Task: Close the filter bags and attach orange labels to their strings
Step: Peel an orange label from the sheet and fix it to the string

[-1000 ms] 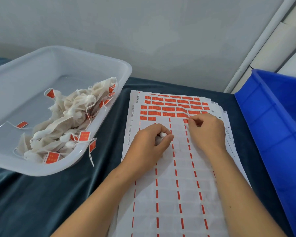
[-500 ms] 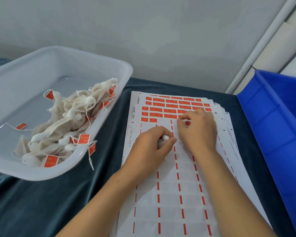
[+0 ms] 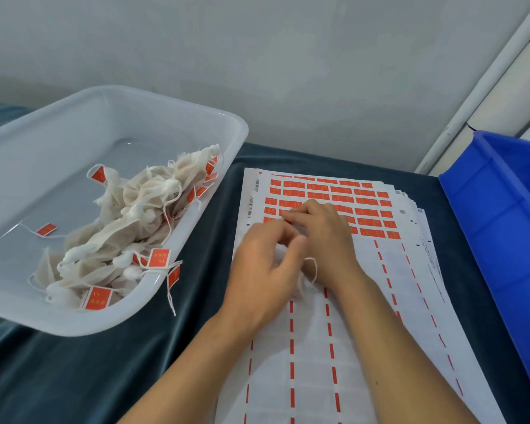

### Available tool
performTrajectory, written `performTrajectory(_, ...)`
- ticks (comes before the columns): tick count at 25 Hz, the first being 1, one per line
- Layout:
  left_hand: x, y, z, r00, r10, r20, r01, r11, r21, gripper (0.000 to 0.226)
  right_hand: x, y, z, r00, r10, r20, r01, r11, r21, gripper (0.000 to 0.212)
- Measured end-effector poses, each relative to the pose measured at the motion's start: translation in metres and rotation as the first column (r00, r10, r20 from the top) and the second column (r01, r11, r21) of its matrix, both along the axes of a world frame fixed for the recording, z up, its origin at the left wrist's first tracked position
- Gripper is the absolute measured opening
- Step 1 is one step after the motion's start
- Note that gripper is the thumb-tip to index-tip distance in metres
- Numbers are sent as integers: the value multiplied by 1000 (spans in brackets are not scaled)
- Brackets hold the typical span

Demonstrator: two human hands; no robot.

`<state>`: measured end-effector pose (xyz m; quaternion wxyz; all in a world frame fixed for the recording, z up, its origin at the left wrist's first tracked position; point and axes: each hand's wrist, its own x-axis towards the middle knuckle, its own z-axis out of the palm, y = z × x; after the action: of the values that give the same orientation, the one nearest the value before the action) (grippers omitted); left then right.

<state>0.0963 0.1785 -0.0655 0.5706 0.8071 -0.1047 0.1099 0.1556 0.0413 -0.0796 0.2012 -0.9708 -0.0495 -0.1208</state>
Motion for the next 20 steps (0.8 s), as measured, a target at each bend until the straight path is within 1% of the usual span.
performTrajectory(2, 6, 8, -5, 991, 133, 1, -133, 990, 45, 17, -2, 2, -1, 999, -36, 19, 36, 999, -10, 42)
performTrajectory(3, 8, 11, -8, 986, 163, -16, -161, 982, 98, 20, -2, 1, -1, 999, -44, 13, 44, 999, 0, 42)
performTrajectory(5, 11, 11, -13, 985, 170, -44, -152, 952, 265, 30, -4, -3, 0, 998, -66, -2, 66, 994, 87, 41)
performTrajectory(6, 11, 9, -16, 984, 170, -45, -142, 921, 362, 36, -6, -5, -1, 996, -91, 7, 90, 989, 116, 40)
performTrajectory(7, 12, 7, -19, 984, 173, -43, -136, 886, 443, 43, -10, -6, -4, 992, -127, 25, 123, 986, 116, 41)
performTrajectory(8, 14, 6, -21, 982, 184, -46, -138, 861, 490, 47, -14, -6, -7, 986, -161, 38, 156, 982, 105, 41)
performTrajectory(9, 17, 6, -20, 978, 204, -50, -151, 848, 508, 48, -16, -6, -9, 982, -183, 46, 177, 978, 114, 40)
performTrajectory(11, 30, 8, -14, 969, 245, -37, -189, 827, 529, 42, -15, -6, -10, 981, -191, 37, 183, 970, 159, 36)
performTrajectory(13, 46, 6, -3, 960, 278, -24, -209, 773, 600, 40, -14, -6, -8, 983, -183, 15, 176, 963, 205, 33)
performTrajectory(15, 56, -3, 7, 952, 307, -22, -214, 713, 668, 47, -14, -8, -5, 982, -190, -11, 185, 936, 300, 32)
performTrajectory(17, 59, -15, 10, 948, 319, -18, -215, 678, 703, 53, -19, -10, -2, 979, -199, -40, 198, 897, 395, 33)
performTrajectory(20, 55, -24, 5, 939, 340, 47, -266, 634, 726, 52, -20, -11, 2, 978, -201, -52, 203, 868, 452, 34)
